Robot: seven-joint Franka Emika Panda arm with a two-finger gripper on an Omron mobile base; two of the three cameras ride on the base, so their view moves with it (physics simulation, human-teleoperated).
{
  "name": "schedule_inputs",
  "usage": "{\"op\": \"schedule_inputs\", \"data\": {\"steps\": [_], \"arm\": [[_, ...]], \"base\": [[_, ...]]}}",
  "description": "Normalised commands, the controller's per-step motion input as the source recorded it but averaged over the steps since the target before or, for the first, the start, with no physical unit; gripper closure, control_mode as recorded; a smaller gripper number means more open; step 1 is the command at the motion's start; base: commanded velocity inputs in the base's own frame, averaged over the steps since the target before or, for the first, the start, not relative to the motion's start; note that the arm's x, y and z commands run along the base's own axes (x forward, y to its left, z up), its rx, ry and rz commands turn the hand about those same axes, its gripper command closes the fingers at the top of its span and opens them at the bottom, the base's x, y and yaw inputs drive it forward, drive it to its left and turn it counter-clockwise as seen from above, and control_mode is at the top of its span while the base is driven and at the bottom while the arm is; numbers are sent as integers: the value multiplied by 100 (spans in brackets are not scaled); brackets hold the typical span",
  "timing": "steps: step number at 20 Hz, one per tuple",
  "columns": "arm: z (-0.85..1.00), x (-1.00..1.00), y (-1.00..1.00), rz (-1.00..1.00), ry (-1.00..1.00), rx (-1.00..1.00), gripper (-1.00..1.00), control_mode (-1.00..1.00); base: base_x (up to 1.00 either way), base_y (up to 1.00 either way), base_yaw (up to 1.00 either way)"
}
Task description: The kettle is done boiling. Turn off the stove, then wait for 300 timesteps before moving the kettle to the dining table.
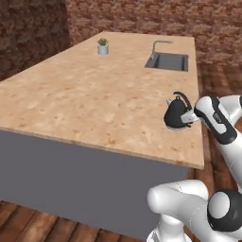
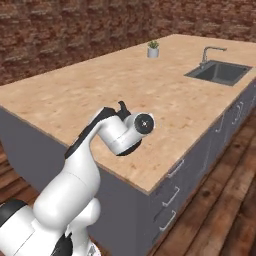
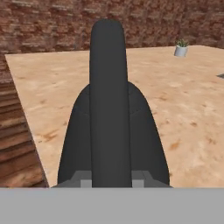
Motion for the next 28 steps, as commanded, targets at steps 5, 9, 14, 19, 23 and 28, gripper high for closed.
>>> {"op": "schedule_inputs", "data": {"steps": [5,9,14,19,23,28], "arm": [[0,0,0,0,0,0,100,100],[0,0,0,0,0,0,100,100],[0,0,0,0,0,0,100,100],[0,0,0,0,0,0,100,100],[0,0,0,0,0,0,100,100],[0,0,0,0,0,0,100,100]], "base": [[2,92,-31],[4,95,-31],[4,97,-31],[5,96,-30],[3,96,-30],[3,97,-30]]}}
